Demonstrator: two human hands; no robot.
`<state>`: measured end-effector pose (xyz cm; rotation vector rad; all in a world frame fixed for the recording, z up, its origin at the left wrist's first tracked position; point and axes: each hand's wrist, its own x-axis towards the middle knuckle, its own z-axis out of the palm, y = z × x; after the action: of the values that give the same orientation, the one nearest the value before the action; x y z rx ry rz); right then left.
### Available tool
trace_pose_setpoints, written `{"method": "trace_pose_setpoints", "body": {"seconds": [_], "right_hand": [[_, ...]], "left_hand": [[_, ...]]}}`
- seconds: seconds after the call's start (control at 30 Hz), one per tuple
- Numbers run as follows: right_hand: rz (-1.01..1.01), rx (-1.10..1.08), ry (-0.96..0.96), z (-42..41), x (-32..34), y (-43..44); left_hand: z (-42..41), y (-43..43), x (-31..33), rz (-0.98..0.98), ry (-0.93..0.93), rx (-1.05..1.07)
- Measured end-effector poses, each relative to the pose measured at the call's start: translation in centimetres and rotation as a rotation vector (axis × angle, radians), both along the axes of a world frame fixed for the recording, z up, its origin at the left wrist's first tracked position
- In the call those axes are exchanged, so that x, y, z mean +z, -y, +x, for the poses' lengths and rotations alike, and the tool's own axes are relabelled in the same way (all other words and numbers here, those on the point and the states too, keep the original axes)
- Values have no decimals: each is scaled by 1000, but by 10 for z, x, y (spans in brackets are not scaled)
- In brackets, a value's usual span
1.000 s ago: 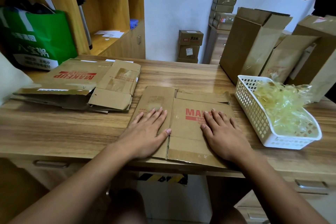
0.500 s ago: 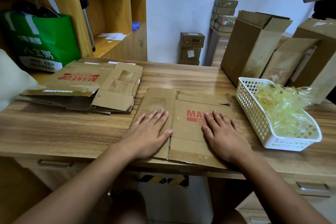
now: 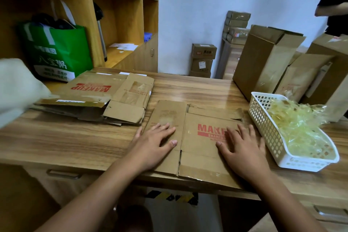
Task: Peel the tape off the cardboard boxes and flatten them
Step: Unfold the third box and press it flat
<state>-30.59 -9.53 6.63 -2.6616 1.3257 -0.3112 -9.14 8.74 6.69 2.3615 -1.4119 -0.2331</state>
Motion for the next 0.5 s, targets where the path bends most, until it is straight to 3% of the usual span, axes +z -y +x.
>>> {"method": "trace_pose_setpoints", "body": {"seconds": [0.2, 0.5], "right_hand": [[203, -83, 120, -17, 13, -2], [252, -97, 370, -33, 25, -26]], "left_hand": [[0, -17, 11, -29, -80, 174], [-8, -34, 26, -307, -357, 197]]}}
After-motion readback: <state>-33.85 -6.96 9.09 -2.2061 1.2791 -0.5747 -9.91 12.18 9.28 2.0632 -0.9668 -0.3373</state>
